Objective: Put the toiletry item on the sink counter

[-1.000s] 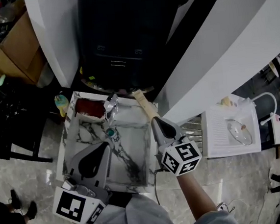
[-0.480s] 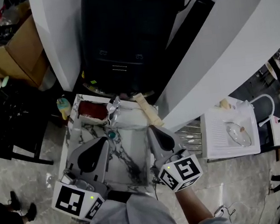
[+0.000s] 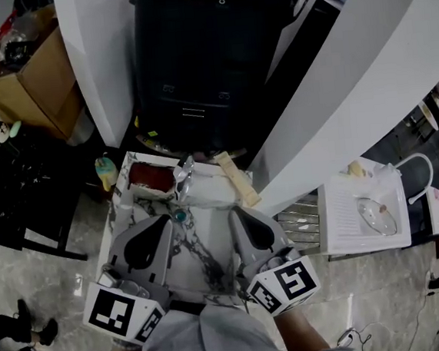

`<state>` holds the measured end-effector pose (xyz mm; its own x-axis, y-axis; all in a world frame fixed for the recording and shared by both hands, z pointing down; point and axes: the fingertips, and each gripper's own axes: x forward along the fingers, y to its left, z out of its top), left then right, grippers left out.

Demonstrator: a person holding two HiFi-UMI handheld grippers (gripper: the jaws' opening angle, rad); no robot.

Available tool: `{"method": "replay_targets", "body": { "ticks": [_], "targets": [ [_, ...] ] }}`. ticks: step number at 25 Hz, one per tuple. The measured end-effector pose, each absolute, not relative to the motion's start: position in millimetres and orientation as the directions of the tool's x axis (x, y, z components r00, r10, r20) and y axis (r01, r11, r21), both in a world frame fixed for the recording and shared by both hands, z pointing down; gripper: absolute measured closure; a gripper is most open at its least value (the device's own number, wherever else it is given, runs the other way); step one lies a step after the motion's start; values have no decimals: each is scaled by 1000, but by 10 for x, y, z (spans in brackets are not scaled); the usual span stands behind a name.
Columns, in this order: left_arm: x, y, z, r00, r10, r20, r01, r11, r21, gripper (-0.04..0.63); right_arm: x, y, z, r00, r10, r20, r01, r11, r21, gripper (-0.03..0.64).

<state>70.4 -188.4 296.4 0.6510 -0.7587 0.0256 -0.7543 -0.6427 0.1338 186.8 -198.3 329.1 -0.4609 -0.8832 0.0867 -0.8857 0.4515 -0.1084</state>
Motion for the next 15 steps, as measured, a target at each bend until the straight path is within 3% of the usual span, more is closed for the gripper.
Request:
{"method": "replay_targets", "body": {
  "ticks": [15],
  "targets": [
    [765,-1875,2978,661,-750,28,-746,-652,133,592,1780,-1934,3245,-496,-864,89,-866,486,-113,618]
  ]
}}
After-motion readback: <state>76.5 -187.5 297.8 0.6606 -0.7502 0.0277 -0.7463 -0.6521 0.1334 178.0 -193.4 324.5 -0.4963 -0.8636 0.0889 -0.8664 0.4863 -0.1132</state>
